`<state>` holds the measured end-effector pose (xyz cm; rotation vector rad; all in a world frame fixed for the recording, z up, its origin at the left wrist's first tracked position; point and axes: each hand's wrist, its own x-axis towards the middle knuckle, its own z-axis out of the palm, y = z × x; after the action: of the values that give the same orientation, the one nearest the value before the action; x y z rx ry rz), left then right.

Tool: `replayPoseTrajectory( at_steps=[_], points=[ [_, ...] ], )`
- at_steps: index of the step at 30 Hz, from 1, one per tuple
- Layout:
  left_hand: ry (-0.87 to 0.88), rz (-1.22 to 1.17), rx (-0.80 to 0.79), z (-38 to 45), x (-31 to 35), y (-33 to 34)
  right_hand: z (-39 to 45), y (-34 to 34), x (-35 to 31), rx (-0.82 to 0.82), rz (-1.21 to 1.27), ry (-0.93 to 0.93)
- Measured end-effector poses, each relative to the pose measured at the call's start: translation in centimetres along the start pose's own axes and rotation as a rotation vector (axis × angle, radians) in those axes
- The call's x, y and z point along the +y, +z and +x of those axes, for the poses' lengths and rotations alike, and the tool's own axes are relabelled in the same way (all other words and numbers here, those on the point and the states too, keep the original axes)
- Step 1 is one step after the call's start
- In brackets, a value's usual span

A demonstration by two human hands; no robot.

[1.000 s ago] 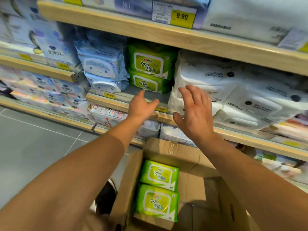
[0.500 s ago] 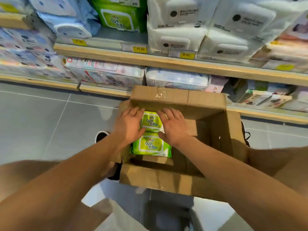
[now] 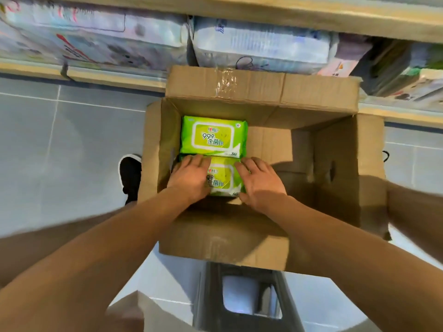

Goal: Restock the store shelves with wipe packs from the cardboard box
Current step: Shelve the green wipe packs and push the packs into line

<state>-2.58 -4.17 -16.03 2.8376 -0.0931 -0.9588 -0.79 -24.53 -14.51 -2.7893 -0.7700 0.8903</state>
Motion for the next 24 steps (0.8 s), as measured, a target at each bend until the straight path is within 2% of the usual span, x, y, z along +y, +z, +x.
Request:
replayPoseTrajectory(
  at_steps=[7, 12, 15, 17, 20, 22, 24],
  points=[
    [-0.05, -0.063, -0.072, 2.2, 0.3, 0.9, 1.1, 1.5, 0.8, 0.013, 0.027, 0.005],
    [0.222, 0.042, 0.191, 1.4, 2.2, 2.1, 1.7, 1.8, 2.2, -0.106, 0.074, 0.069],
    [0.338, 0.024, 0.225, 0.9, 4.3, 2.8, 1.7, 2.6, 3.2, -0.264, 0.206, 0.153],
    [0.337, -0.006, 0.222, 0.7, 5.1, 2.9, 1.7, 3.3, 3.4, -0.332, 0.304, 0.189],
    [0.358, -0.057, 0.204, 0.9, 4.5, 2.6, 2.1, 3.8, 3.3, -0.291, 0.401, 0.217],
    [0.329, -0.13, 0.18, 1.4, 3.9, 0.7, 2.1, 3.7, 3.3, -0.262, 0.364, 0.195],
    [0.216, -0.157, 0.158, 2.7, 3.1, -1.8, 1.8, 3.2, 3.6, -0.214, 0.261, 0.138]
  ],
)
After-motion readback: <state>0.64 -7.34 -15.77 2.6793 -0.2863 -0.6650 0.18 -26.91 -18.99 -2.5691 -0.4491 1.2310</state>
